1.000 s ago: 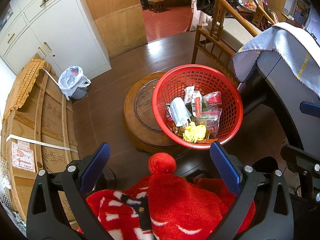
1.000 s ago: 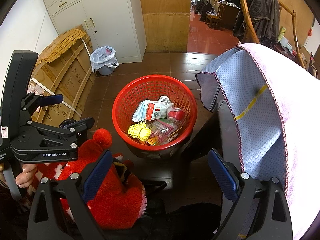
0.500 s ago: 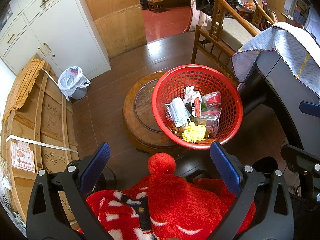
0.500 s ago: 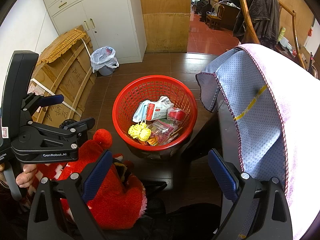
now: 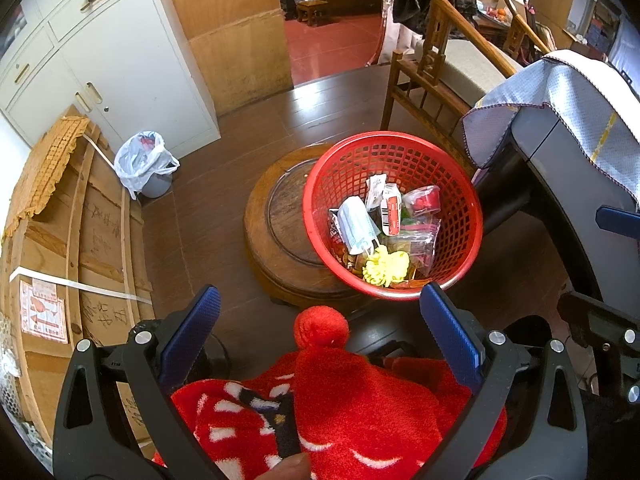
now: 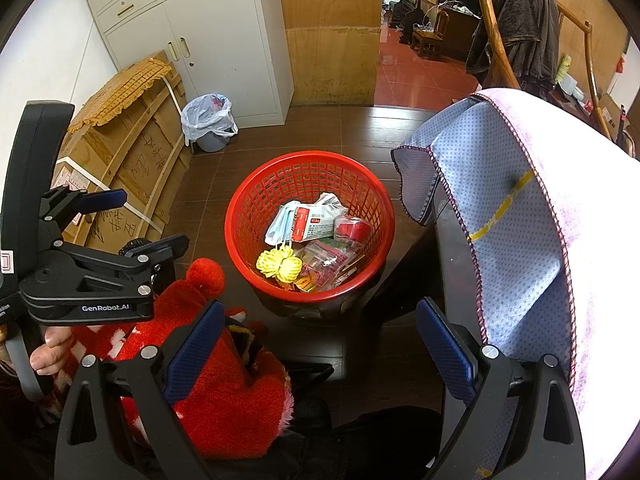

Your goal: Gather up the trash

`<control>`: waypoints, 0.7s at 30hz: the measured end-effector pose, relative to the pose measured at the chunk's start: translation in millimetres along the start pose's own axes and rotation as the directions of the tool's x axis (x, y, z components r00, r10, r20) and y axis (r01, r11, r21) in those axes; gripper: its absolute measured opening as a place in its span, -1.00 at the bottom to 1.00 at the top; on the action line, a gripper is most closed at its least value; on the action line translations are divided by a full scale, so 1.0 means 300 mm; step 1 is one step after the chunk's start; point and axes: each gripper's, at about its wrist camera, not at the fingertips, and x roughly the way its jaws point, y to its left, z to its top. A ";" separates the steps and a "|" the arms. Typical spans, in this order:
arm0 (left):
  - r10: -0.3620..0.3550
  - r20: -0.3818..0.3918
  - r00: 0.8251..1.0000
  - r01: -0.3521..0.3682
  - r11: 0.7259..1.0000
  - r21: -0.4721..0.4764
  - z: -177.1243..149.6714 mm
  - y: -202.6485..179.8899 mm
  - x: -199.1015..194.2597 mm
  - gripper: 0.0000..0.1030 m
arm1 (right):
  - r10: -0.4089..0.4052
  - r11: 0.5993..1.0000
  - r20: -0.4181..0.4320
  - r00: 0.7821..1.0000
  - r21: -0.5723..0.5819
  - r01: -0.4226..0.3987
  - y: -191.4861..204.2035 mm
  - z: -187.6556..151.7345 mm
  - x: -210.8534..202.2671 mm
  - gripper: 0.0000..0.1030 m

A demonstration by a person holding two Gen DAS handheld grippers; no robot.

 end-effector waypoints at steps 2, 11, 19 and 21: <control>0.000 0.001 1.000 0.000 1.000 0.002 -0.001 -0.001 -0.002 0.87 | 0.001 1.000 0.000 1.000 0.000 -0.001 0.000 -0.001 0.000 0.83; -0.002 -0.002 1.000 0.002 1.000 0.000 -0.002 -0.002 -0.002 0.87 | -0.002 1.000 0.002 1.000 -0.002 0.002 0.002 0.006 -0.002 0.83; 0.001 0.000 1.000 -0.001 1.000 0.002 -0.001 -0.002 -0.002 0.87 | -0.004 1.000 0.003 1.000 -0.003 0.004 0.002 0.009 -0.005 0.83; -0.001 0.000 1.000 0.001 1.000 0.002 -0.001 -0.002 -0.002 0.87 | -0.007 1.000 0.004 1.000 -0.005 0.007 0.001 0.014 -0.007 0.83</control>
